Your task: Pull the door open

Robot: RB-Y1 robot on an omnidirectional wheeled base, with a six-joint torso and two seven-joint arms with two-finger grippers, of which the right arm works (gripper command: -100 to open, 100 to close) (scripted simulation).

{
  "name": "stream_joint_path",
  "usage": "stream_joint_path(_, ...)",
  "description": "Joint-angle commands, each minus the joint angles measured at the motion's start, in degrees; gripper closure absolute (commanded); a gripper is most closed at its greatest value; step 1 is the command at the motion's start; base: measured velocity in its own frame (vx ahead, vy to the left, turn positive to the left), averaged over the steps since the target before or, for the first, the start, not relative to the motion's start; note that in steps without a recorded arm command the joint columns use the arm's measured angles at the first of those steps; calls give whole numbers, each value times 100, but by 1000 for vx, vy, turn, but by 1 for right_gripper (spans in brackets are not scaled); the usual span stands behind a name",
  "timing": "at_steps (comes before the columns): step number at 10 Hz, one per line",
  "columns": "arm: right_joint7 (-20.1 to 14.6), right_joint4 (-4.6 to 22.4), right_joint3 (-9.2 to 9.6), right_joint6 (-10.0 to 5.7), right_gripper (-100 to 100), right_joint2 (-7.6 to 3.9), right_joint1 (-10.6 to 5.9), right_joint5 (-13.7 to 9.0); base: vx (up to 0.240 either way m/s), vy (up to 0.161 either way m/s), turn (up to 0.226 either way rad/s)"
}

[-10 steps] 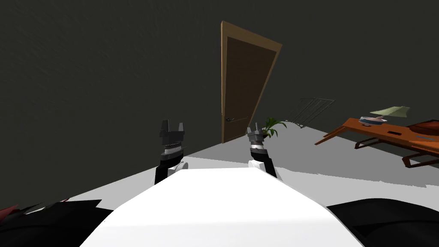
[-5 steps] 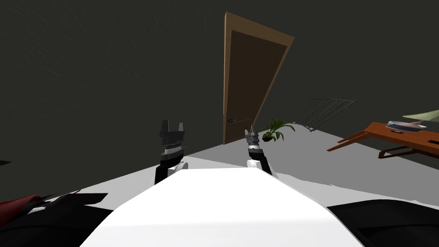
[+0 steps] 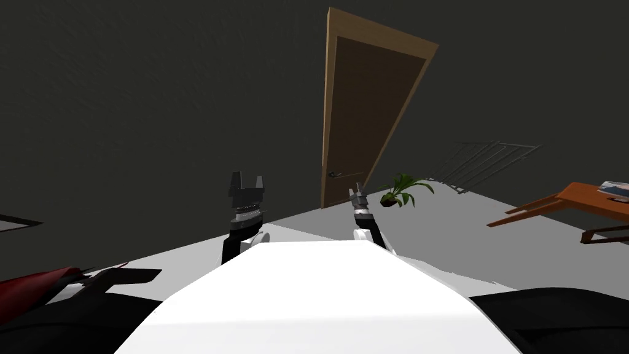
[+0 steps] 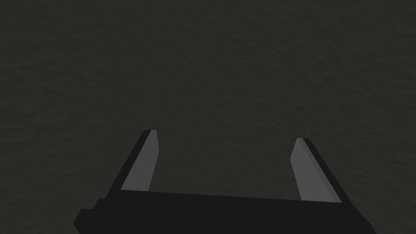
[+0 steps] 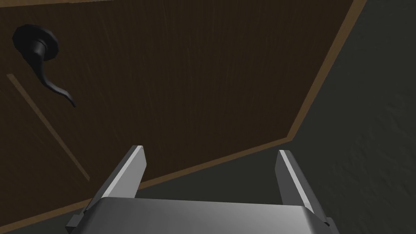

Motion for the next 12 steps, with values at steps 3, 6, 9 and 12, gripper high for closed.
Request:
stream_joint_path(3,-76,531,-18,-160,-100,-156,-153,-6,42,-21,73)
stream_joint_path(6,-138,978,-37,-276,-100,-290,-328,-9,58,-31,96)
stream_joint_path(9,-203,1478,-56,-394,-100,-428,-509,-11,60,-38,96)
stream_joint_path(12,-235,1871,-65,-454,-100,-496,-599,-13,51,-32,66)
